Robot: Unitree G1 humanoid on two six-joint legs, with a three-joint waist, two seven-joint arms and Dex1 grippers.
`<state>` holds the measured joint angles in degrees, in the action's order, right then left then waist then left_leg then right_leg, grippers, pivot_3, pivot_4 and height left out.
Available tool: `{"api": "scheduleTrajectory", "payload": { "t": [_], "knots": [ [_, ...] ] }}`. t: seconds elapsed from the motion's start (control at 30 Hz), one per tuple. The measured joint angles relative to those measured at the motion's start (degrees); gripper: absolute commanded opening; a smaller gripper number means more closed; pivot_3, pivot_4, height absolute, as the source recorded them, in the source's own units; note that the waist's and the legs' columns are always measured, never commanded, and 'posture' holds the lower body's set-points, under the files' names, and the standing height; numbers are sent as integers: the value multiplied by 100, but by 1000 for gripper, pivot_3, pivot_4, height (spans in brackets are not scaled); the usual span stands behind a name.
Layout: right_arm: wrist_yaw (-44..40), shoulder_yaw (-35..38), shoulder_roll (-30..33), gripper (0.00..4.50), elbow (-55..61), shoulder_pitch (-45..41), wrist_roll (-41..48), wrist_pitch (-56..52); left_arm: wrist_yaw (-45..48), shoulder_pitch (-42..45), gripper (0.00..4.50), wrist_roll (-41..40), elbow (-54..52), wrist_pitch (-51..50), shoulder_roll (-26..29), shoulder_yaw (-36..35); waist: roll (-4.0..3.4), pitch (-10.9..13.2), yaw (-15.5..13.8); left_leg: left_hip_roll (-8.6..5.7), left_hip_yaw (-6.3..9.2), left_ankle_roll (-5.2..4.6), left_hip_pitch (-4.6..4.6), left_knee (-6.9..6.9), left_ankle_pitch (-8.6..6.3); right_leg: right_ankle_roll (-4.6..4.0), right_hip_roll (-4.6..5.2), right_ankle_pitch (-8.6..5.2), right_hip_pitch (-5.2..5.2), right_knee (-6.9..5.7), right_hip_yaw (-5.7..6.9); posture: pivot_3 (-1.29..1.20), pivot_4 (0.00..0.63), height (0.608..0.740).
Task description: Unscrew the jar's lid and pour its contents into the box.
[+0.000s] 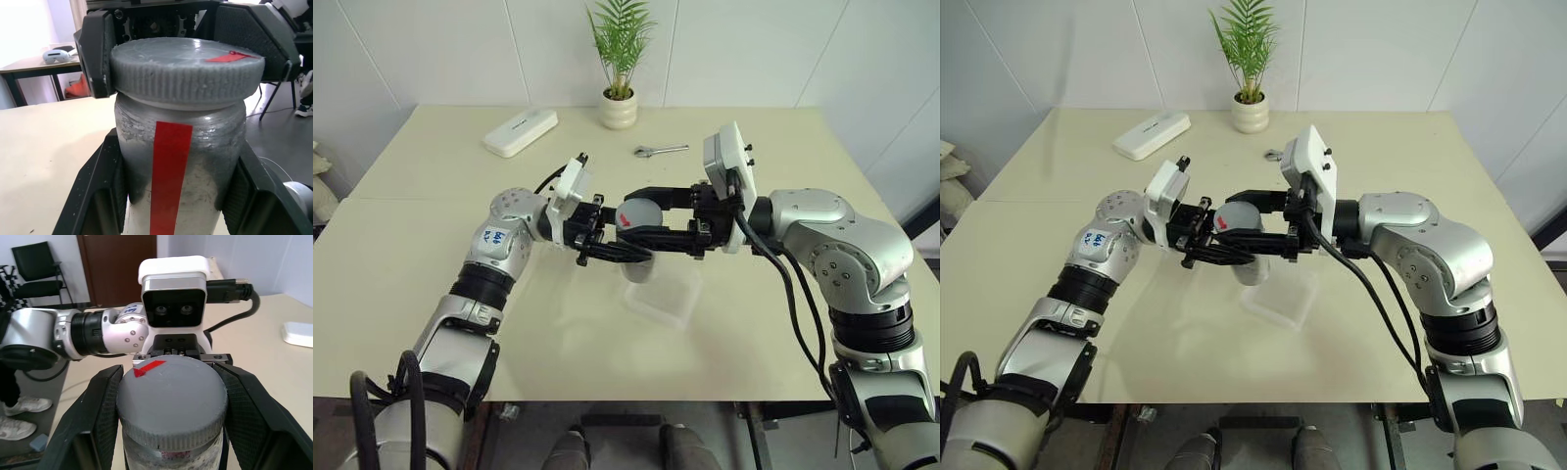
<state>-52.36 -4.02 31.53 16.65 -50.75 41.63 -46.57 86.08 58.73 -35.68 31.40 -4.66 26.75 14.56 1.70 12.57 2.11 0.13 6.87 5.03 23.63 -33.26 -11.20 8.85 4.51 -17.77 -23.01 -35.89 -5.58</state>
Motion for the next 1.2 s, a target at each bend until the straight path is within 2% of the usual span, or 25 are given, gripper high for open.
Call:
{"api": "scheduleTrajectory", "payload": {
  "t": [0.67, 1.2],
  "knots": [
    [-760, -26, -37, 2552, -245, -123, -206, 151, 0, -128, 1984, -237, -393, -1, 259, 246, -1, 0, 10, 0, 0, 0, 0, -3, 0, 0, 0, 0, -1, -4, 0, 0, 150, 740],
    [-1350, -318, -112, 2552, -920, -538, -577, 725, -1, -344, 1984, -229, -421, -164, 260, -43, -1, 1, 103, 0, 1, 0, 0, -4, 0, 0, 0, 0, -1, -7, 0, 0, 150, 740]
  ]
}}
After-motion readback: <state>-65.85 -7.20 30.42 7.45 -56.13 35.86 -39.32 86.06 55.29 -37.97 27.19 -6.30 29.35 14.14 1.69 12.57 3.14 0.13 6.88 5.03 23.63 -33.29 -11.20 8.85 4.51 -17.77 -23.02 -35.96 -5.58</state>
